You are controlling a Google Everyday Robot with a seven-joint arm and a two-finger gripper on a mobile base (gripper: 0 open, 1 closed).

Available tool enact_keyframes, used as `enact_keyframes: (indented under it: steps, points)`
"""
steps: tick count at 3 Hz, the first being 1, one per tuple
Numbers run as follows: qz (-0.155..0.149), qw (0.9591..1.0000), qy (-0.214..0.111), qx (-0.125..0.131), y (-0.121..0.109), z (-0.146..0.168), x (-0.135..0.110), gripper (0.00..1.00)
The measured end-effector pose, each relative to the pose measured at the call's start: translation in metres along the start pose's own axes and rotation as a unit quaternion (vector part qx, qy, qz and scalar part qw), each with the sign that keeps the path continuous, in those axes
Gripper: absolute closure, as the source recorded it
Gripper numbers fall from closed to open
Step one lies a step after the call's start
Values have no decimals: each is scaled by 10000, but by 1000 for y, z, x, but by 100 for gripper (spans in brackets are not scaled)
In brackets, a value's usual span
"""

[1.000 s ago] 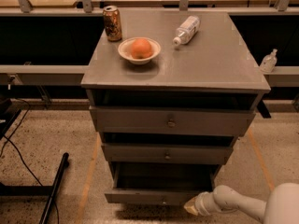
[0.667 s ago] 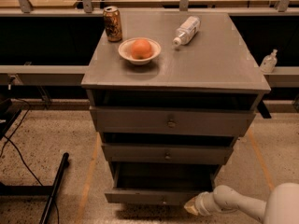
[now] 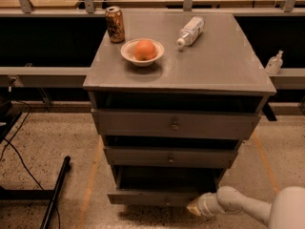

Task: Close bottom drawer

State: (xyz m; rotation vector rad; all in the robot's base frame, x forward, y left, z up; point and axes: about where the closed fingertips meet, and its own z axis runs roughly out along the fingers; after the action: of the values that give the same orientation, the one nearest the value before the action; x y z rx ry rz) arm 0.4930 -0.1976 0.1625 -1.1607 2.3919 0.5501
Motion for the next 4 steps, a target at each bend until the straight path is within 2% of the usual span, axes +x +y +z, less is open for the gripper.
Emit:
enact_keyframes:
  steps: [1,2,4]
  points:
    - [-21,9996,-157,-236,-5,-10,-5,100]
    - [-57,9997,-165,-198,-6,-8,-6,100]
    - [-348,9989,-306,86,-18,-2,-20,100]
